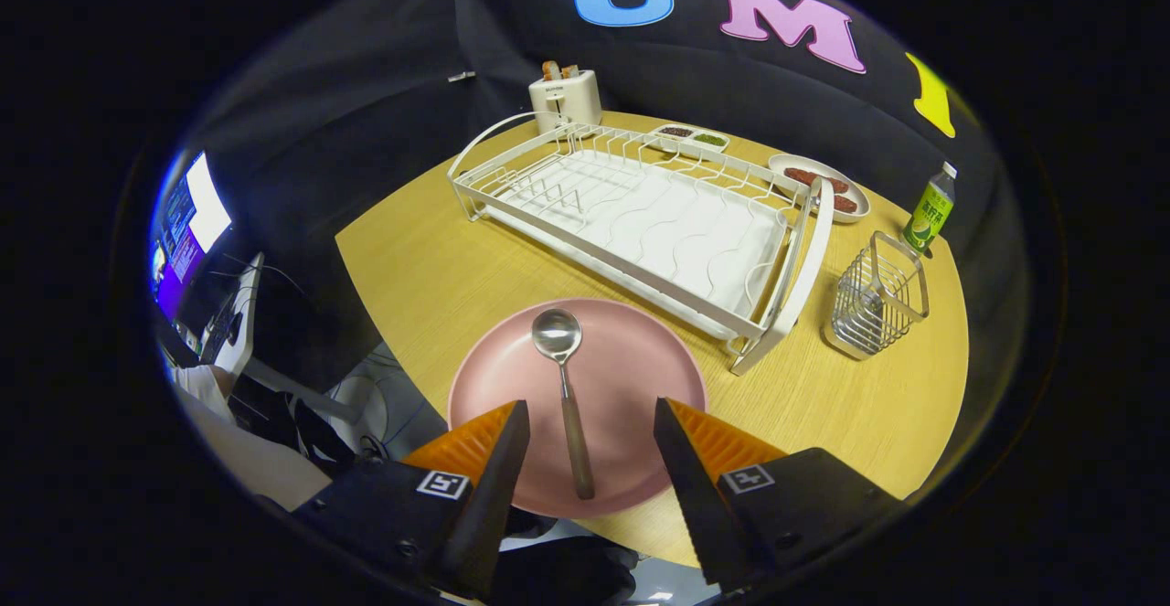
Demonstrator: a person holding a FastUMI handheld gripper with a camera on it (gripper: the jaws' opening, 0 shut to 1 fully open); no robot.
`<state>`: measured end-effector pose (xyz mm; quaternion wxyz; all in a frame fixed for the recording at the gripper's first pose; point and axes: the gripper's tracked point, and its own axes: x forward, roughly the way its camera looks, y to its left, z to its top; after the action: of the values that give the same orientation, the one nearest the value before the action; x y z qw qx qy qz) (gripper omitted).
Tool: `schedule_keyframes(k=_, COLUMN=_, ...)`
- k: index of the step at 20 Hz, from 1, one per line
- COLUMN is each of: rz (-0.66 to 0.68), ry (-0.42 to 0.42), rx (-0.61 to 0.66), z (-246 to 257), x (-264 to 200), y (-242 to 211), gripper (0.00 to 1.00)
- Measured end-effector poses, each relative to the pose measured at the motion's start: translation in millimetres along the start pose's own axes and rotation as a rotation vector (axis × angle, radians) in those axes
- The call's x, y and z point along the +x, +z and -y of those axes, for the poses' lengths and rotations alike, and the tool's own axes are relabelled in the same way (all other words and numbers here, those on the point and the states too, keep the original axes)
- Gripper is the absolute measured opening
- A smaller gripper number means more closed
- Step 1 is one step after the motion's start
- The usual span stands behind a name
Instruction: Take the plate from the dish rack, then take the spoon from the basket and place it into the plate.
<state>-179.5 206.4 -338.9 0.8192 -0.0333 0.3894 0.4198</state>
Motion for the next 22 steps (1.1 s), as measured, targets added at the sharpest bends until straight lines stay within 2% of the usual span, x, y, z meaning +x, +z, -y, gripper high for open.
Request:
schedule_keyframes(k=4, rz=0.018, ry=-0.032, rx=-0.002, z=4, x=-14, y=14, gripper=0.87)
schedule_keyframes(k=9, rz=0.148, ry=-0.156, rx=-0.041, z=23, x=-49, y=74, gripper=0.89)
schedule_keyframes(k=11, rz=0.215, ry=-0.227, rx=-0.044, z=37, x=-71, y=107, gripper=0.9)
schedule_keyframes(k=12, rz=0.252, ry=-0.257, rx=-0.047, z=42, x=-83, y=124, gripper=0.95)
schedule_keyframes(k=16, rz=0.401, ry=-0.34, rx=-0.038, z=57, x=-136, y=183, gripper=0.97)
schedule_keyframes(k=22, rz=0.543, ry=-0.451, rx=-0.012, z=84, x=-204, y=230, gripper=0.97)
